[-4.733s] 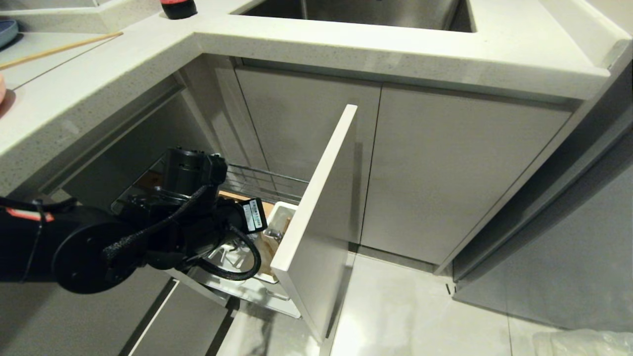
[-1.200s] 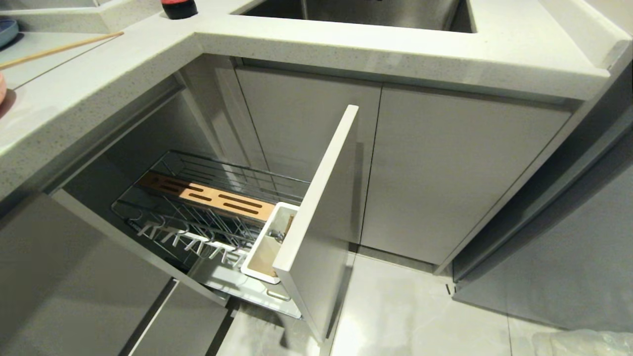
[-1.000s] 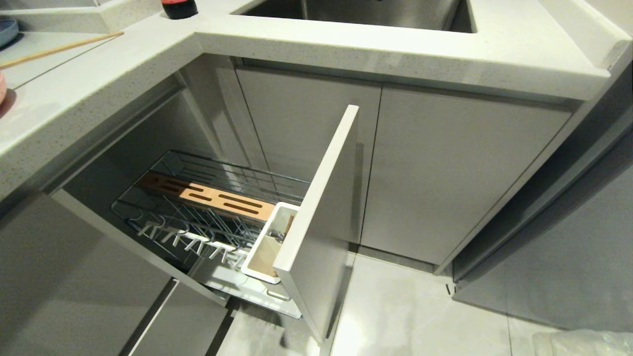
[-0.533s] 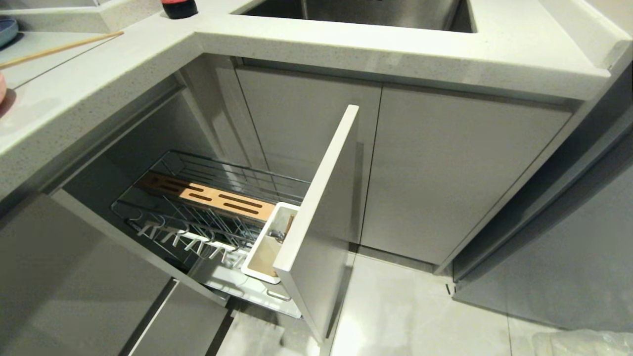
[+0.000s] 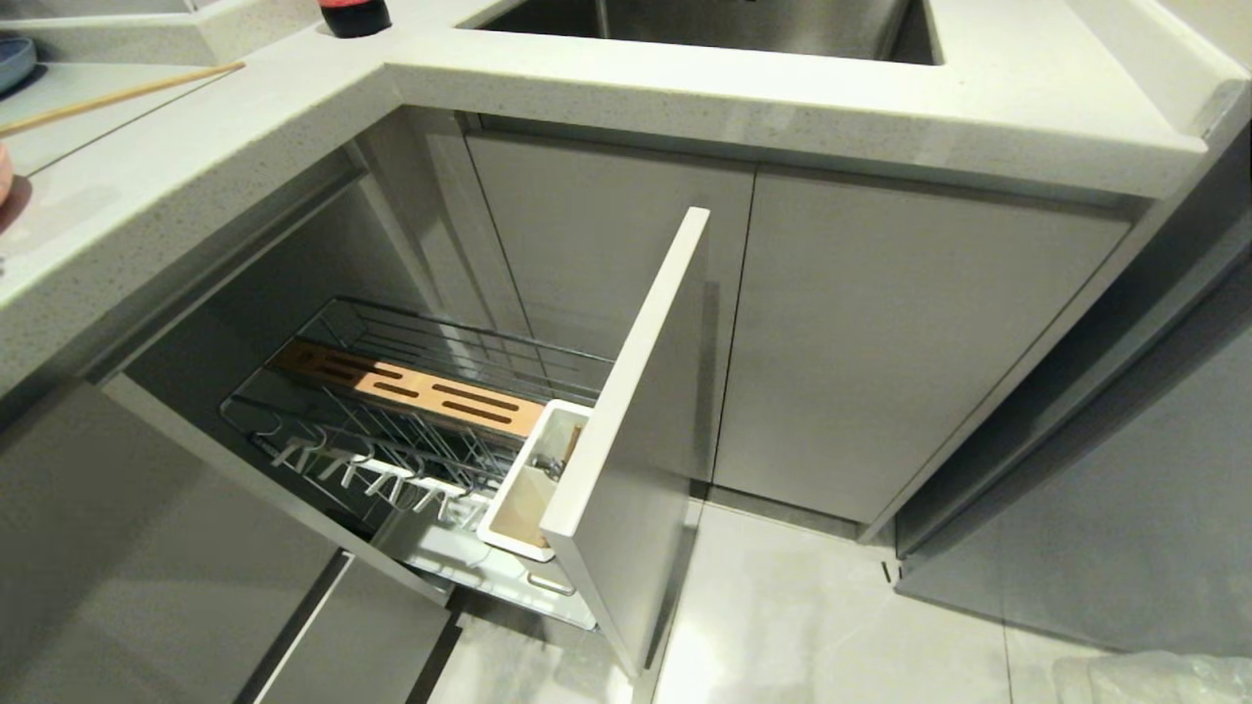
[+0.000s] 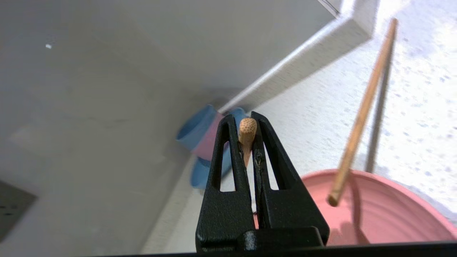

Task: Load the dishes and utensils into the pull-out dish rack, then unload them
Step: Take the chopsticks out of the cupboard, then close the cupboard

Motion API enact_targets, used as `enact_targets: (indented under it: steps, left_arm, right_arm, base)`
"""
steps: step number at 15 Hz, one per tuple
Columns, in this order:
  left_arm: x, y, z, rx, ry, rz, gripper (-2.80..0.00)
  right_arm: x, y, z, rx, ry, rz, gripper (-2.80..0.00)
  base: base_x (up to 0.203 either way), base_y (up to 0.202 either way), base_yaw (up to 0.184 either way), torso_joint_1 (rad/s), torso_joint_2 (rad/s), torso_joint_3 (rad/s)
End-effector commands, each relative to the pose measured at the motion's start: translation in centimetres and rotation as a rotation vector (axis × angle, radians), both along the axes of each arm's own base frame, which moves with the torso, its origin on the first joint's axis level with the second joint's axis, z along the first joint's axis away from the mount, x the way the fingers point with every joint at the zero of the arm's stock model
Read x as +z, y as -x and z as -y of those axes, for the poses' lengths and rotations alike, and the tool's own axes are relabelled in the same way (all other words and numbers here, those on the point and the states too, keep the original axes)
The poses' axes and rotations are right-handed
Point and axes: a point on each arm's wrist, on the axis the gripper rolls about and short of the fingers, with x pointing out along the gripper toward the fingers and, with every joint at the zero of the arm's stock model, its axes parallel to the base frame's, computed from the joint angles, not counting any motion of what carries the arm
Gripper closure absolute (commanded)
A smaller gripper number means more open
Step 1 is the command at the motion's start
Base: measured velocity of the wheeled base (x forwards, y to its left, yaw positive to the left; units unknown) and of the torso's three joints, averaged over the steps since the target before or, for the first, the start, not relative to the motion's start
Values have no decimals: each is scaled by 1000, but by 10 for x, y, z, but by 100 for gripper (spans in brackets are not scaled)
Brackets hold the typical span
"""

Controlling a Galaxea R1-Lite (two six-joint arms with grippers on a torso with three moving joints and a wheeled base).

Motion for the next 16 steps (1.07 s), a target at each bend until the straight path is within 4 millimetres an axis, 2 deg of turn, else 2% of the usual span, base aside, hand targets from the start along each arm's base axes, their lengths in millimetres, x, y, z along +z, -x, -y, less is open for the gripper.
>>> enact_targets:
  steps: [1,9,10,16]
  left_arm:
    - [-2,-3,0,-5,1,-8,0]
    - [-10,-13,1,-27,19,-36,0]
    - [-11,-14,0,-27,20,-37,-280]
    - [-5,-9,4,-30,10,-16,-280]
  right_arm:
    - [0,0,0,1,1,0,0]
    - [0,0,0,1,1,0,0]
    - [0,0,0,1,1,0,0]
    - [0,0,0,1,1,0,0]
  base:
    - [0,0,0,0,0,0]
    - [0,0,0,0,0,0]
    - [0,0,0,0,0,0]
    - [0,0,0,0,0,0]
